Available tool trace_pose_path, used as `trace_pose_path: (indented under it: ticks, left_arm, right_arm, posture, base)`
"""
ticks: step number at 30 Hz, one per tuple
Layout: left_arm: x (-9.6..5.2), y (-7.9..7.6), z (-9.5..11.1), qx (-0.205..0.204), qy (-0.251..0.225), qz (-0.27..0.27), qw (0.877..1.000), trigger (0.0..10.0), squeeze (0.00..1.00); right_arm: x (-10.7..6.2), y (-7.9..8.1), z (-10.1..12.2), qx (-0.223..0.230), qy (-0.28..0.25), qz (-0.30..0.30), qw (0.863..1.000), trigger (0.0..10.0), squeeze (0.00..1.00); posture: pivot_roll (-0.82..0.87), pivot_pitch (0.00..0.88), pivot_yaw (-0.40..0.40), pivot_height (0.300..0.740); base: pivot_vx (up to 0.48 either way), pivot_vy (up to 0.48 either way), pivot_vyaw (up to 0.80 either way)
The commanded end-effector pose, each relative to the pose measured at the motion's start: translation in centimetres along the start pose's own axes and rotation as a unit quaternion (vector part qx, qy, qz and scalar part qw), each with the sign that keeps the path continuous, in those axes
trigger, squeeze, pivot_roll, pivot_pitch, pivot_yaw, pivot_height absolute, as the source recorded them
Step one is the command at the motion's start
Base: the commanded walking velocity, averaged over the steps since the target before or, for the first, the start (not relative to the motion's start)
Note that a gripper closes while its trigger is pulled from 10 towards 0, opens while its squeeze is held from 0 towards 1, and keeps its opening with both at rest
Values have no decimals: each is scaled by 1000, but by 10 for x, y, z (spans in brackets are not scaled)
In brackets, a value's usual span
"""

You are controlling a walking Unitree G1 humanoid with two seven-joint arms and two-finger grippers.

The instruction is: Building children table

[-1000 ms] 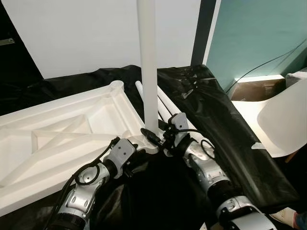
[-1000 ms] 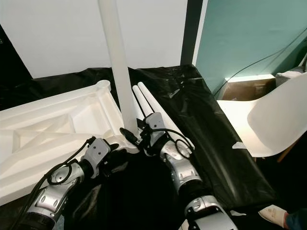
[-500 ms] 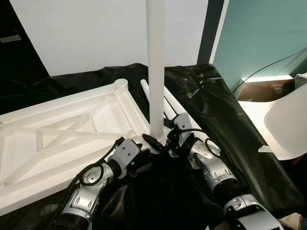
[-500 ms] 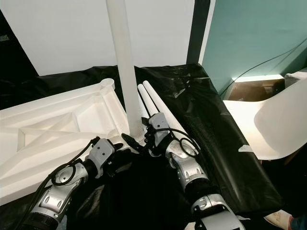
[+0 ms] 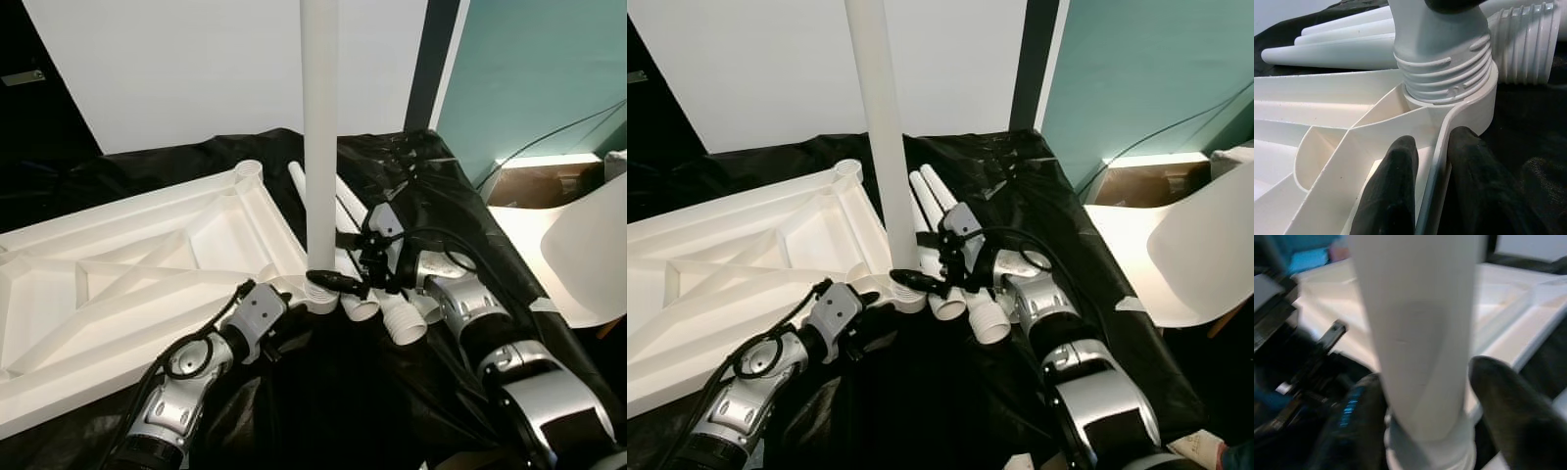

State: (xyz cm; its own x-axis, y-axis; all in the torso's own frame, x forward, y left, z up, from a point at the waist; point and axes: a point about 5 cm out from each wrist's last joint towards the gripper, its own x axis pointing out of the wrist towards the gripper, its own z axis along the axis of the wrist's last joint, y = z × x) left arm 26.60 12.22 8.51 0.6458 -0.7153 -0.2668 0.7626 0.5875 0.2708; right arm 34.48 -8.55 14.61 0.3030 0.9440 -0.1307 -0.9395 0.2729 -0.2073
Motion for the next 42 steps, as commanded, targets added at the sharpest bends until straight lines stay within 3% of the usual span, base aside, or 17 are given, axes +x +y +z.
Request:
trace_pose_path:
  ticks: [1, 9, 11, 14, 17, 18, 20, 22, 26, 28, 29, 30, 33, 34, 39, 40, 42]
  left_arm:
    - [-1, -19, -25, -35, 50, -24, 998, 10000, 0]
    - [-2, -19, -27, -35, 51, -19, 998, 10000, 0]
    - [-2, -19, -27, -35, 51, -19, 998, 10000, 0]
    - [-3, -18, -26, -35, 51, -18, 998, 10000, 0]
    - [-3, -18, -27, -35, 52, -17, 998, 10000, 0]
    - [-3, -18, -27, -35, 52, -17, 998, 10000, 0]
    - [-3, -18, -27, -36, 52, -19, 998, 10000, 0]
    - [-4, -19, -28, -35, 53, -20, 998, 10000, 0]
    - [-3, -18, -28, -34, 53, -21, 998, 10000, 0]
    - [-3, -18, -27, -35, 52, -20, 998, 10000, 0]
    - [-3, -18, -27, -35, 52, -20, 998, 10000, 0]
    - [-3, -19, -27, -35, 51, -20, 998, 10000, 0]
    - [-2, -19, -27, -36, 51, -21, 998, 10000, 0]
    - [-2, -20, -27, -36, 51, -21, 998, 10000, 0]
    - [-2, -21, -27, -38, 51, -22, 998, 10000, 0]
    - [-2, -21, -27, -37, 51, -23, 998, 10000, 0]
    - [-1, -21, -27, -37, 51, -23, 998, 10000, 0]
  right_arm:
    - [-1, 0, -3, 5, 14, 18, 1000, 0, 0]
    - [-2, 1, -8, 24, 18, 19, 999, 0, 0]
    - [1, 5, -10, 30, 5, 3, 1000, 0, 0]
    - [6, 10, -11, 44, -43, -78, 995, 0, 0]
    - [5, 9, -12, 47, -86, -227, 969, 0, 0]
    - [5, 9, -12, 47, -86, -227, 969, 0, 0]
    - [3, 13, -15, 55, -104, -297, 948, 0, 0]
    - [4, 16, -15, 54, -111, -332, 935, 0, 0]
    - [8, 17, -13, 65, -109, -350, 928, 0, 0]
    - [11, 20, -13, 73, -109, -346, 929, 8667, 0]
    - [11, 20, -13, 73, -109, -346, 929, 8667, 0]
    - [12, 22, -12, 72, -109, -344, 930, 10000, 0]
    - [12, 22, -12, 70, -108, -341, 931, 10000, 0]
    - [12, 23, -13, 69, -106, -331, 935, 10000, 1000]
    - [14, 21, -16, 65, -79, -258, 961, 10000, 929]
    - [13, 19, -15, 60, -72, -233, 968, 10000, 0]
    - [12, 18, -15, 57, -68, -218, 972, 10000, 0]
  posture:
    - [171, 0, -26, 740]
    - [178, 0, -26, 740]
    - [180, 0, -27, 740]
    - [180, 0, -29, 740]
    - [177, 0, -25, 740]
    - [177, 0, -25, 740]
    - [175, 0, -23, 740]
    - [170, 0, -21, 740]
    - [167, 0, -22, 740]
    - [167, 0, -22, 740]
    - [167, 0, -22, 740]
    - [167, 0, -22, 740]
    - [166, 0, -23, 740]
    - [163, 0, -22, 740]
    - [159, 0, -22, 740]
    - [158, 0, -21, 740]
    - [158, 0, -21, 740]
  base:
    - [0, 0, 0]
    - [0, 0, 0]
    - [0, 0, 0]
    - [0, 0, 0]
    - [0, 0, 0]
    - [0, 0, 0]
    - [0, 0, 0]
    - [0, 0, 0]
    - [0, 0, 0]
    - [0, 0, 0]
    - [0, 0, 0]
    - [0, 0, 0]
    - [0, 0, 0]
    - [0, 0, 0]
    - [0, 0, 0]
    - [0, 0, 0]
    - [0, 0, 0]
